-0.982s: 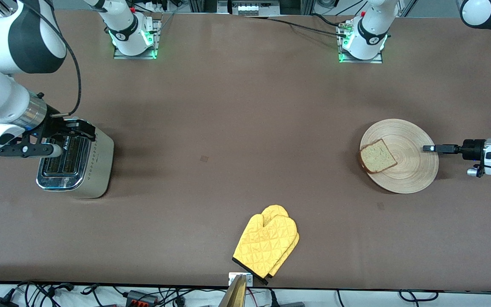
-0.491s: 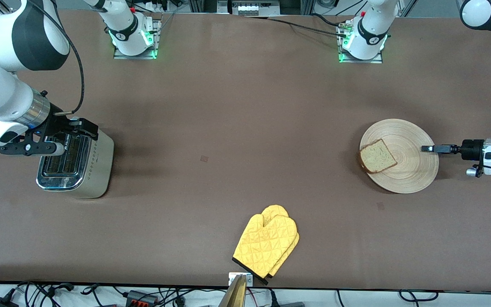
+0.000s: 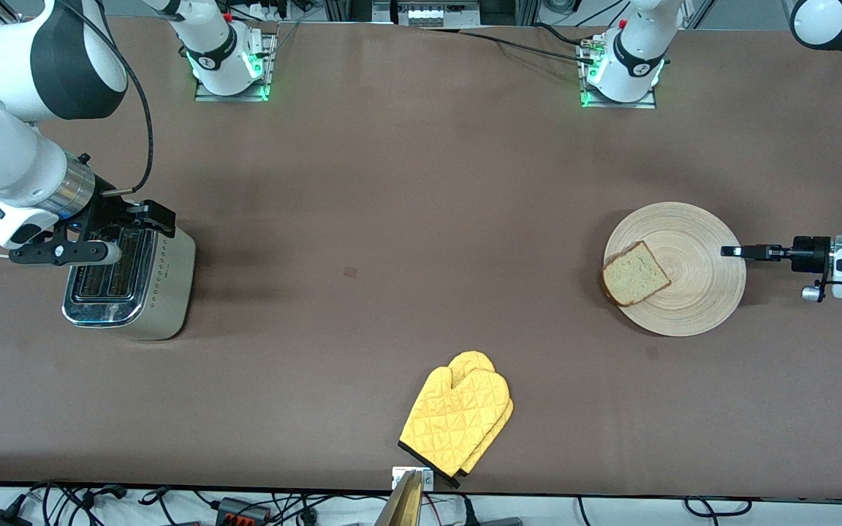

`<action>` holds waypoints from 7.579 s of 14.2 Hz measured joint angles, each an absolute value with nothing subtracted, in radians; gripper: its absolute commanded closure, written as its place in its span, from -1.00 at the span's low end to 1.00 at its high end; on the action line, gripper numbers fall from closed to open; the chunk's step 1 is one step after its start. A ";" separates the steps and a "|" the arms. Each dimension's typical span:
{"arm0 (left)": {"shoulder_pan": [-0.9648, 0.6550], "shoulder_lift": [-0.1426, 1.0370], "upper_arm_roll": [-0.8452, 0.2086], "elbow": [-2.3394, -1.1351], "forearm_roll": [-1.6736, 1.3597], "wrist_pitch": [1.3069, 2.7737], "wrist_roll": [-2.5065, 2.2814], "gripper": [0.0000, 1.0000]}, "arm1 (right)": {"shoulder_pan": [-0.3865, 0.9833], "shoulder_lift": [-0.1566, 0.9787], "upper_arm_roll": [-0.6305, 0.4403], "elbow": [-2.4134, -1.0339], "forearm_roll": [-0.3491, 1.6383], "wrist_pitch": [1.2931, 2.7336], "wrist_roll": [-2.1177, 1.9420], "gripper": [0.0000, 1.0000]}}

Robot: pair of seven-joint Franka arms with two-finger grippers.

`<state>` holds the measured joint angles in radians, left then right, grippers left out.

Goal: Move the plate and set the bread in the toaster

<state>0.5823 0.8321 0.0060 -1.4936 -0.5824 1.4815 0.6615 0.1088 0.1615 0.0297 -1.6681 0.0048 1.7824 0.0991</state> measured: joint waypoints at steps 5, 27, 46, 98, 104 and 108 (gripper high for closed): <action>0.567 0.834 -0.069 -1.489 -0.642 1.444 0.717 0.98 | 0.109 0.163 0.029 -1.668 -0.004 1.782 0.099 -1.00; -0.029 0.849 -0.247 -1.474 -1.101 1.822 0.467 0.99 | 0.094 0.144 0.008 -1.667 -0.008 1.785 0.099 -1.00; -0.304 0.957 -0.247 -1.419 -1.202 2.107 0.436 0.84 | 0.076 0.145 0.007 -1.668 -0.008 1.776 0.100 -1.00; 0.254 0.276 -0.220 -1.272 0.114 1.392 0.248 -1.00 | 0.199 0.650 0.026 -1.679 0.528 2.140 -0.091 0.05; 0.097 0.012 0.026 -1.622 0.020 1.503 0.151 -1.00 | 0.198 0.657 0.025 -1.679 0.528 2.139 -0.094 0.72; 0.077 -0.054 0.037 -1.722 0.014 1.538 0.140 -1.00 | 0.199 0.657 0.026 -1.677 0.529 2.139 -0.096 0.97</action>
